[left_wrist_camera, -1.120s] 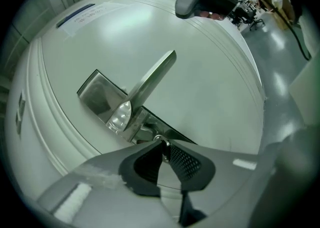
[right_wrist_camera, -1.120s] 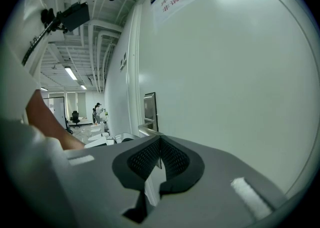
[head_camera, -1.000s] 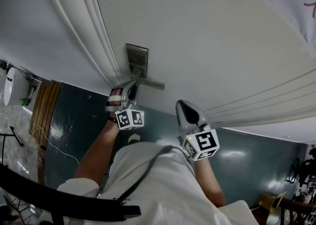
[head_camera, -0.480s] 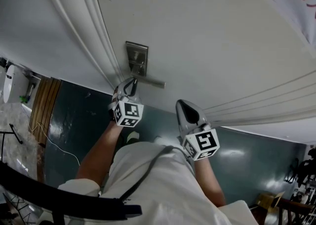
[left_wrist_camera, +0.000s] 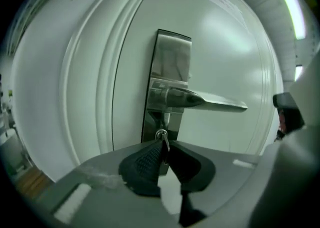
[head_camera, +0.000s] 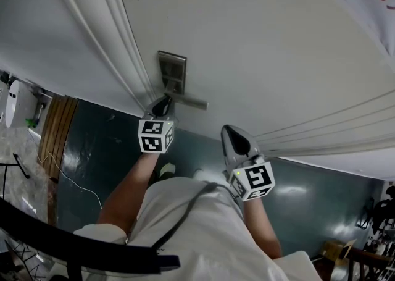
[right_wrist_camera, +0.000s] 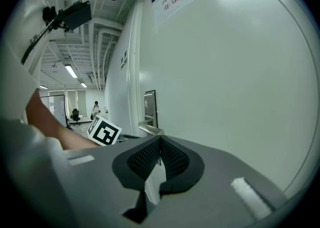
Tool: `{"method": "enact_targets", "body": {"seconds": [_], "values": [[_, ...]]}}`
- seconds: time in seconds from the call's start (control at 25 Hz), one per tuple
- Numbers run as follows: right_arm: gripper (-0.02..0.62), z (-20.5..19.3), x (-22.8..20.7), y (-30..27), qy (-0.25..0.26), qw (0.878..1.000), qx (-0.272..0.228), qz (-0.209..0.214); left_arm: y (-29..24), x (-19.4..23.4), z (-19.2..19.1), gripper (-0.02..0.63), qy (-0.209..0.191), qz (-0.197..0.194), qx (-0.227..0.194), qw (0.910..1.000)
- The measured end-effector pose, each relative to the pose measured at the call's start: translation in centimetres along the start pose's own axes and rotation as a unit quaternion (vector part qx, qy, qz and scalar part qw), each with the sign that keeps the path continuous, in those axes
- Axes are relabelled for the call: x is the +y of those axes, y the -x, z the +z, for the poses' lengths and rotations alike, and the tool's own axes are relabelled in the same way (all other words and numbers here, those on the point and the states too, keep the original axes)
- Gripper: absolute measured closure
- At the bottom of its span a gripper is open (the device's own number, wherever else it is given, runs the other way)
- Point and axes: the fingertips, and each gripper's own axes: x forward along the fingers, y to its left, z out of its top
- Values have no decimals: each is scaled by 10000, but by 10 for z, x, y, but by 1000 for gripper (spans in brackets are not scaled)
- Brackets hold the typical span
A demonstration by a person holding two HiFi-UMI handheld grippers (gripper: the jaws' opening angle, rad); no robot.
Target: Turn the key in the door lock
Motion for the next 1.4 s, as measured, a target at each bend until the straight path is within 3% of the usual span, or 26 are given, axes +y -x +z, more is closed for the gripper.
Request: {"method": "enact_targets", "body": {"seconds": [0.16,0.32,0.4,0.52,0.76,1.2,1.4], "values": [[588,0,1,0,-16,10000,-17,5,-1,3,-3,577,990,-150,20,9950],[588,1,0,2,-48,10000,-28,-27,-1,4,-3,578,1381,-247,22,9901],[588,-1,-2,3,-59,10000,-16,-56,-2,5,-5,578,1856,-387,3,9819],[588,-1,-2,3,-67,9999,-23,-88,-2,6,-8,581,2672,-619,-63,9616],[586,-2,-3,4,-93,9998,-17,-151,-2,7,-4,581,3791,-1150,-205,9180],[588,0,1,-1,-40,9996,-34,-264,-4,6,-5,581,5082,-1743,-301,8429],[588,-1,1,-1,-62,9994,-37,-339,-4,6,-5,580,5450,-1970,-331,8143]]}}
